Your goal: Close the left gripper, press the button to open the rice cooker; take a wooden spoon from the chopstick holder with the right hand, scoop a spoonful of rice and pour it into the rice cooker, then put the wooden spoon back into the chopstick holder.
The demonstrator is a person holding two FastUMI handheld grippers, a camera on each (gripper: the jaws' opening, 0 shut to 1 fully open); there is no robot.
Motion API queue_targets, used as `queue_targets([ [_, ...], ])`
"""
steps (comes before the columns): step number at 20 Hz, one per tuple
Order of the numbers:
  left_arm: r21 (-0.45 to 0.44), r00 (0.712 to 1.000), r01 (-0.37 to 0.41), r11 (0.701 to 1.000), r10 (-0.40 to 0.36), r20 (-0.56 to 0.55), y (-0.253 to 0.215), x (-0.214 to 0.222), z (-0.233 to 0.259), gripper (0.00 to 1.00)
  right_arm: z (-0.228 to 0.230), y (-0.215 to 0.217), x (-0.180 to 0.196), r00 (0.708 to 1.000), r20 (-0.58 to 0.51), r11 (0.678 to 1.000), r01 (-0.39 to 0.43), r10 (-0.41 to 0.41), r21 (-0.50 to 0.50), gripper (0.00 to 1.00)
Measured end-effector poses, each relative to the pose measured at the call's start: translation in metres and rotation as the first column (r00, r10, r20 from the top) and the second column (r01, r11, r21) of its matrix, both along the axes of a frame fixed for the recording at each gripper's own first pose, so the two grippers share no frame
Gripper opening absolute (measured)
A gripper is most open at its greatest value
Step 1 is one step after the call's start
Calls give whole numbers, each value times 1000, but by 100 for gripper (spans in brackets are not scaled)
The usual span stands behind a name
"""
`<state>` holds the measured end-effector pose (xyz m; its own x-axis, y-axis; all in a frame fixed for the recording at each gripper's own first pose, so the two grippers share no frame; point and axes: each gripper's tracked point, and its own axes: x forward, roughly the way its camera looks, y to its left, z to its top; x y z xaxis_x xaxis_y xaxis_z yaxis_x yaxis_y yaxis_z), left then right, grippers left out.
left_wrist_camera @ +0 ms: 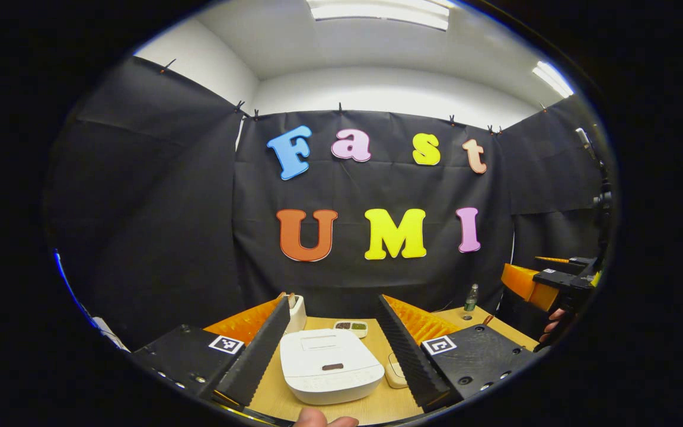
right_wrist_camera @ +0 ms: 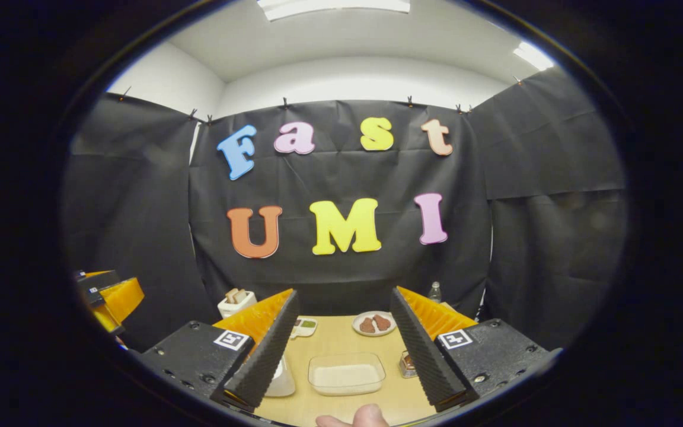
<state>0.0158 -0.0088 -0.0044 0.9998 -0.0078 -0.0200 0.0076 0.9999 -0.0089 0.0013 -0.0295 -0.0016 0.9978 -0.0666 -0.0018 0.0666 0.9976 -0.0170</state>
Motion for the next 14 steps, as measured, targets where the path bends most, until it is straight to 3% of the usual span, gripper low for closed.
queue_targets([
  [14,-24,999,-32,999,31,-30,-2,16,-12,94,-1,-22,16,1000,-8,1000,6,-6,-26,100],
])
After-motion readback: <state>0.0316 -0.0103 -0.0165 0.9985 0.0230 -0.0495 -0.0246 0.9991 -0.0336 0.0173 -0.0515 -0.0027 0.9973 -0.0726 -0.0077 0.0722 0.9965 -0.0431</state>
